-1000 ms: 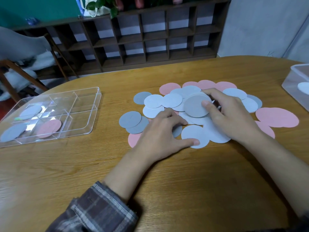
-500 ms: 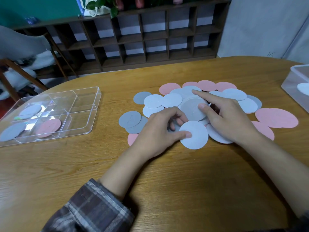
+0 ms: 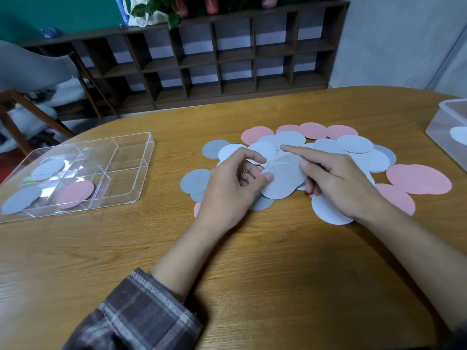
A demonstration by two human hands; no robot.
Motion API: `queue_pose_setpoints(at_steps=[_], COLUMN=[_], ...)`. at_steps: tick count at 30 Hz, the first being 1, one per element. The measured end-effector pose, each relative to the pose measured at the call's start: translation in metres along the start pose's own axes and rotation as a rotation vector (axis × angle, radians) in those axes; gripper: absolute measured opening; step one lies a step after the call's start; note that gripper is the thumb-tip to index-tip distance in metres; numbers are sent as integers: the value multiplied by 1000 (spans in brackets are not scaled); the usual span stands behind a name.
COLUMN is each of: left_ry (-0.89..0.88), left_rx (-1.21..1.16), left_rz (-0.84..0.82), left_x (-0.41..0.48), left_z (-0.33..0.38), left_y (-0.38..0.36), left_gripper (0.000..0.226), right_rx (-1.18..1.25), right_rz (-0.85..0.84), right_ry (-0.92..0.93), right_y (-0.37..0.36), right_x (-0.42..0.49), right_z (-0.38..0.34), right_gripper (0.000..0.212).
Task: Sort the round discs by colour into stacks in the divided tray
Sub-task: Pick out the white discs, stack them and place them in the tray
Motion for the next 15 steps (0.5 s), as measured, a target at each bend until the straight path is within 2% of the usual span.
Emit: queue_pose_setpoints(at_steps=[3,6,11,15], left_ry=[-12,-33,-65,-76], left_rx=[51,136,217,237], left_rz=[11,29,64,41], left_x=[-1,-1,-1,1], left_z=[0,3,9,10], left_y=[0,2,6,7], left_gripper=[23,17,12,15], right_rx=[-11,-92,-338,-315], right_rz=[-33,-59,-78,-3], right_ry=[7,28,82,111], right_y=[-4,-9,-22,-15], right_x=[-2,-6,-7,-8], right_z=[-3,-7,-11,-15], right_gripper=[42,39,63,46])
Point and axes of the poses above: each hand's wrist, its own x-axis towards the middle knuckle, its own y-axis out of the back of the hand, z = x × y, the point moved 7 cm from there along x, towards the middle knuckle, and after that the axes turned 15 degrees about -y, right-handed, at the moved point
